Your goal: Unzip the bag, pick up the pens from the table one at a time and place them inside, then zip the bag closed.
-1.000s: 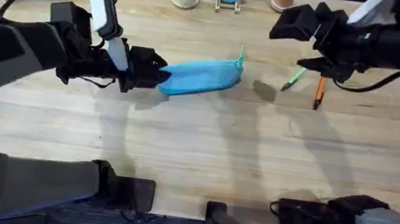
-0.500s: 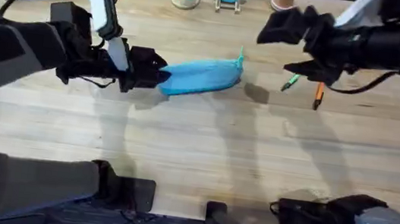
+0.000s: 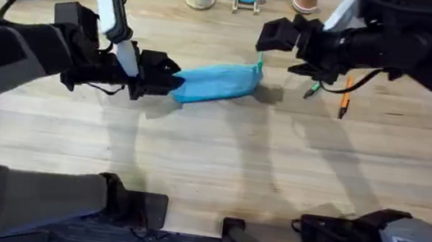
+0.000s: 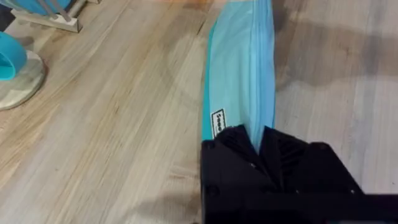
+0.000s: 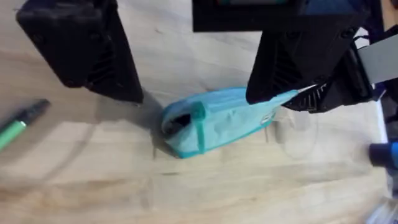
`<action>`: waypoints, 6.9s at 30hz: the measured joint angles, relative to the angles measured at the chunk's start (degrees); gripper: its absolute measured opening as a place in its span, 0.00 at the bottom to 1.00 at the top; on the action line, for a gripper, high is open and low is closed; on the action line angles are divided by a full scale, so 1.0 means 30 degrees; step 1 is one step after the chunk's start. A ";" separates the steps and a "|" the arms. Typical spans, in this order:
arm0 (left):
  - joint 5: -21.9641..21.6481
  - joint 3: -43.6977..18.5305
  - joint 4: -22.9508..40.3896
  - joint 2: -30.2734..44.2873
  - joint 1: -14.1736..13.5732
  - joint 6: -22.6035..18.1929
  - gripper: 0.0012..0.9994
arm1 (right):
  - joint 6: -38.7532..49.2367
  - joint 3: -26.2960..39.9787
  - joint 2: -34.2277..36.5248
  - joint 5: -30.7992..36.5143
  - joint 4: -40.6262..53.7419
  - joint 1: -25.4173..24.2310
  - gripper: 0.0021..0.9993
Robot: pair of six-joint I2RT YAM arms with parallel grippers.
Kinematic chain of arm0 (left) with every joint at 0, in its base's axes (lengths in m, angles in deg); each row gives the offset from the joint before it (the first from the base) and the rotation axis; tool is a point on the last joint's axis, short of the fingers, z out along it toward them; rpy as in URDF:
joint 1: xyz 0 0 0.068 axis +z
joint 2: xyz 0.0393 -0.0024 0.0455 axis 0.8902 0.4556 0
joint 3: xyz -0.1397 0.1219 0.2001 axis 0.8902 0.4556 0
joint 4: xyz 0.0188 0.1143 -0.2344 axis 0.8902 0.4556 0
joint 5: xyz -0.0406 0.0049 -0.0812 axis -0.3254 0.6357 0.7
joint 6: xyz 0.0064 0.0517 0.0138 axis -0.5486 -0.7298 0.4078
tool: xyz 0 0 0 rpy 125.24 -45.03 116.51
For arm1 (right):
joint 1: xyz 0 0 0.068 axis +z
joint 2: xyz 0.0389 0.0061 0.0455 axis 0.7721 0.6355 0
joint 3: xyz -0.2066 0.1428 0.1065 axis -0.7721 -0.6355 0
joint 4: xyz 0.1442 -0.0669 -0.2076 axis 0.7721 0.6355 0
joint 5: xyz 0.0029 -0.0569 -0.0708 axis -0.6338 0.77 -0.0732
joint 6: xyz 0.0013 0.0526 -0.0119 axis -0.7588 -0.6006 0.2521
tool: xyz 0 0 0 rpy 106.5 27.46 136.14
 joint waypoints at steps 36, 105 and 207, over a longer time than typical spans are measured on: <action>0.0000 0.0000 0.0007 -0.0007 0.0000 0.0000 0.04 | -0.0845 0.0000 0.2792 0.0080 -0.2411 0.0999 0.98; 0.0005 0.0000 0.0058 0.0000 0.0000 0.0000 0.04 | -0.0036 0.0000 0.2508 -0.1164 -0.3791 0.1782 0.03; 0.0308 0.0000 0.0013 -0.0001 0.0102 0.0000 0.85 | 0.0844 0.0007 0.3659 -0.2448 -1.0685 0.3884 1.00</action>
